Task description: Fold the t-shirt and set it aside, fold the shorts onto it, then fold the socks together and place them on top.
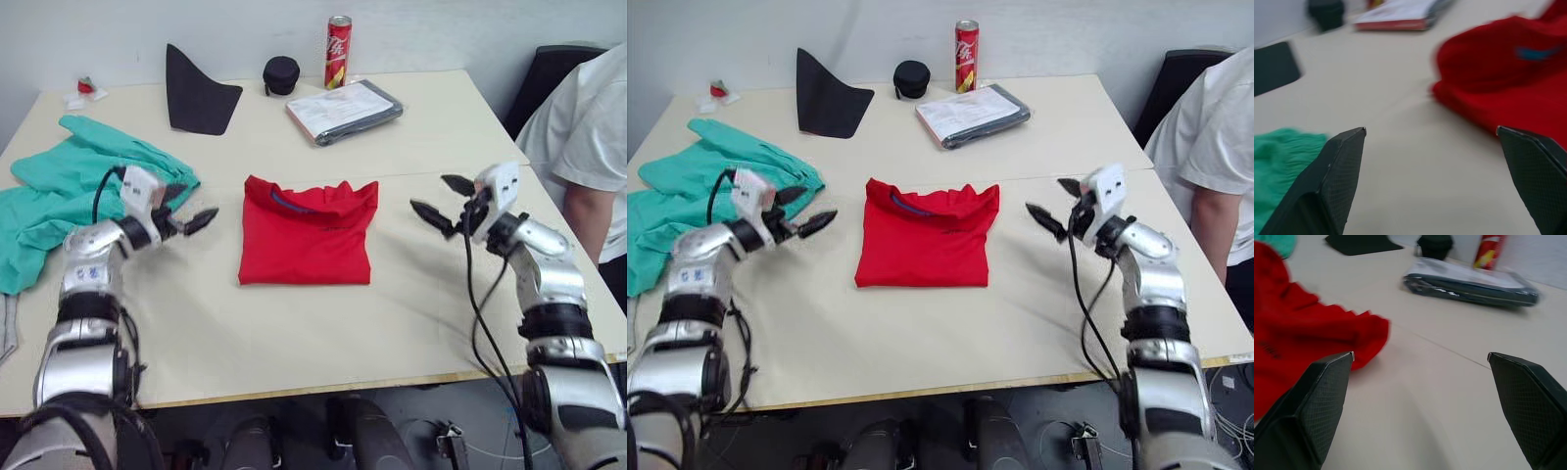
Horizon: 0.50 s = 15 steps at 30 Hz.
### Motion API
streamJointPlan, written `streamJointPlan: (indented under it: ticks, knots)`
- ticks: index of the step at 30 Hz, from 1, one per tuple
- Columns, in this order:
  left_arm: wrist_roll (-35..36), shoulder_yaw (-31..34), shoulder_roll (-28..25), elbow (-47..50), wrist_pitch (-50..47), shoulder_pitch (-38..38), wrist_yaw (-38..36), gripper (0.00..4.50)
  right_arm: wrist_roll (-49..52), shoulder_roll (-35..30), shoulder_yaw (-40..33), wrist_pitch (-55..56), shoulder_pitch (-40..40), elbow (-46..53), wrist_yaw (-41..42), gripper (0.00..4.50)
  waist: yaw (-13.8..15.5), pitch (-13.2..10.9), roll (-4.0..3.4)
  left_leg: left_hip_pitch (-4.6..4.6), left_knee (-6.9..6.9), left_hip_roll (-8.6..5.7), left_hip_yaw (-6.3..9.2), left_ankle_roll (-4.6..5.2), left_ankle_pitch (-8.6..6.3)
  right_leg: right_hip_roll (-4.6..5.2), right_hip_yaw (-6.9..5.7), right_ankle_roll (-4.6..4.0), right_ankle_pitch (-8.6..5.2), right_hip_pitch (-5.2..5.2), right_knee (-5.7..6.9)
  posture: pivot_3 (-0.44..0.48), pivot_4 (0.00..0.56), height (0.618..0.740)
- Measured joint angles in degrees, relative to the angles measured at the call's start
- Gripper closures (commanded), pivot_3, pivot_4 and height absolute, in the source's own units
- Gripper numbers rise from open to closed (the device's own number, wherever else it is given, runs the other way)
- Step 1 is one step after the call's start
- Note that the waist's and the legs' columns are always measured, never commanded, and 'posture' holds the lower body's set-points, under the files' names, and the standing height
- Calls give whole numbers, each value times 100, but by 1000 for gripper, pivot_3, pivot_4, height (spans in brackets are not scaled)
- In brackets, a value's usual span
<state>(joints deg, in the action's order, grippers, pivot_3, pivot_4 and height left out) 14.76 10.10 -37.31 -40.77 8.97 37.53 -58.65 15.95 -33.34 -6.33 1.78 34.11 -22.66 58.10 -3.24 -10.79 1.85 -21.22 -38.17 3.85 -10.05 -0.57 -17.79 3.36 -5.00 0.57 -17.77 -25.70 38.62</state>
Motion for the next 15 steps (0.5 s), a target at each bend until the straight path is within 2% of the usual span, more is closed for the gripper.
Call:
streamJointPlan:
  ticks: [3,6,8,12,13,15]
  knots:
    - [183,-226,-179,1271,185,-758,-825,9,-142,-85,575,382,-519,928,599,17,6,1,2,18,-11,-1,2,-2,2,2,2,0,0,14,-5,0,150,740]
    - [84,-527,-264,2000,454,-1212,-1210,9,-413,-39,1091,582,-925,1284,766,17,28,1,1,31,-8,-5,4,-5,7,5,6,-2,1,25,-1,0,150,740]
    - [-193,-779,-214,2059,719,-1280,-1170,9,-706,72,1344,761,-971,1255,649,17,65,1,1,30,-10,-10,8,-1,11,7,7,-4,5,25,1,0,150,740]
    - [-784,-1151,203,1744,989,-1075,-587,9,-1372,406,1645,1395,-732,553,87,17,148,2,3,26,-14,-11,7,3,13,7,7,-4,7,22,-1,0,150,740]
    - [-916,-1198,260,1652,1026,-1039,-459,0,-1461,494,1685,1515,-633,439,-46,188,152,2,3,26,-14,-10,7,4,13,7,7,-4,7,22,-1,0,150,740]
    - [-1113,-1353,361,1479,1146,-862,-280,425,-1646,538,1735,1721,-459,203,-266,589,154,2,3,26,-14,-8,6,4,14,7,7,-4,7,22,-2,0,150,740]
